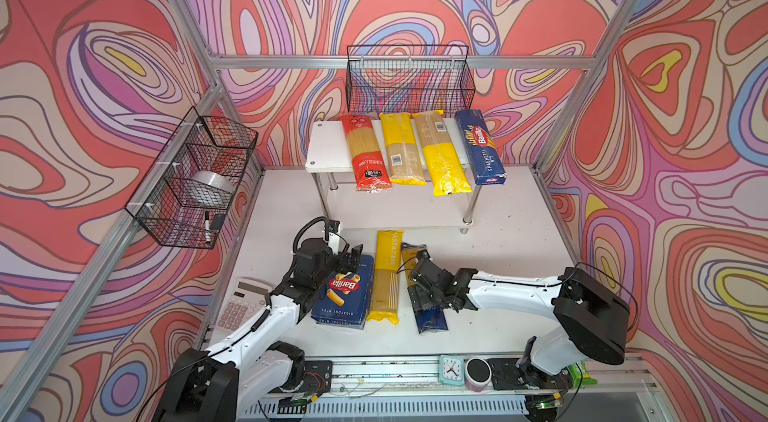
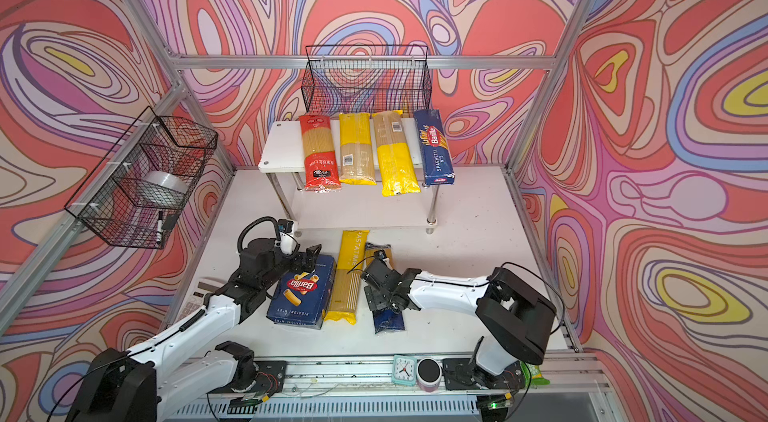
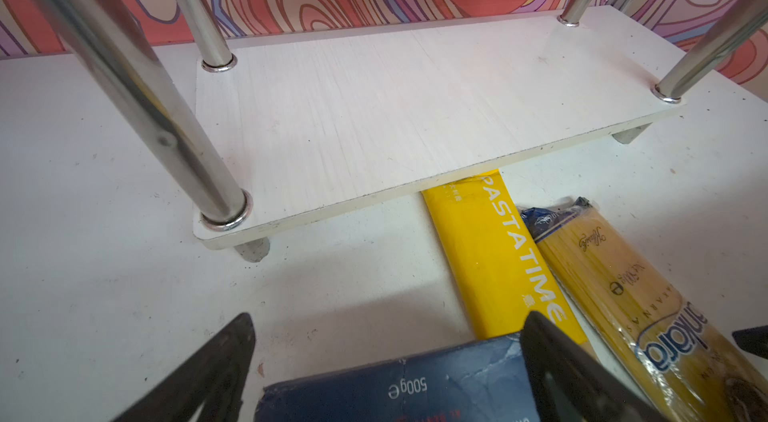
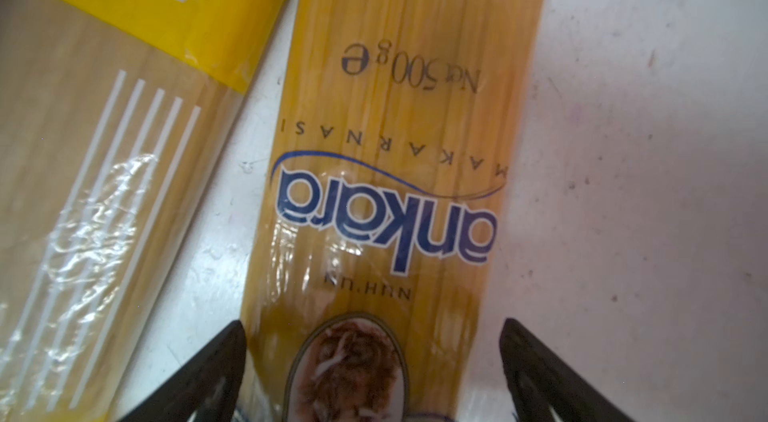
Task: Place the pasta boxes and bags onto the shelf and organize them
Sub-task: 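Close the right gripper on the ankara bag's lower end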
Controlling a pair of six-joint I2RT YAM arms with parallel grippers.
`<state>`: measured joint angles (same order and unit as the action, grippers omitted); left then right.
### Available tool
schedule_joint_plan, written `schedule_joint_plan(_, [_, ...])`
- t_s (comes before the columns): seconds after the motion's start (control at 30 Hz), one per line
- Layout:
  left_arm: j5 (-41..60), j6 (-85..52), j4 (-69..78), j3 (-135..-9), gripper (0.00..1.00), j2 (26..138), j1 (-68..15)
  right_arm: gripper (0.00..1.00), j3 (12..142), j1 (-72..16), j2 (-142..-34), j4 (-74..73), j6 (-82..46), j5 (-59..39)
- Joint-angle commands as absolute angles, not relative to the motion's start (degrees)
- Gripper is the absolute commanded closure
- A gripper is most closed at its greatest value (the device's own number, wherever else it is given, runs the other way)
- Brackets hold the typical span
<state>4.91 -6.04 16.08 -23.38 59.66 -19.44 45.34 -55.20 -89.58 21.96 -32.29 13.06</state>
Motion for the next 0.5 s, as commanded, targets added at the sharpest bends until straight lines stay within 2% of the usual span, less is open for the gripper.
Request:
schedule_joint_plan(0.0, [4.7,-5.9,16.9,-23.9,0.0,58.9,-19.1,0.02,43.6,-55.2,-90.2,18.8,-33.0,11.0])
schedule_joint_plan(0.47, [4.8,-5.9,16.6,-24.3,0.0,59.2,-19.1,0.04,43.5,-55.3,-94.2,23.8,-37.1,14.6])
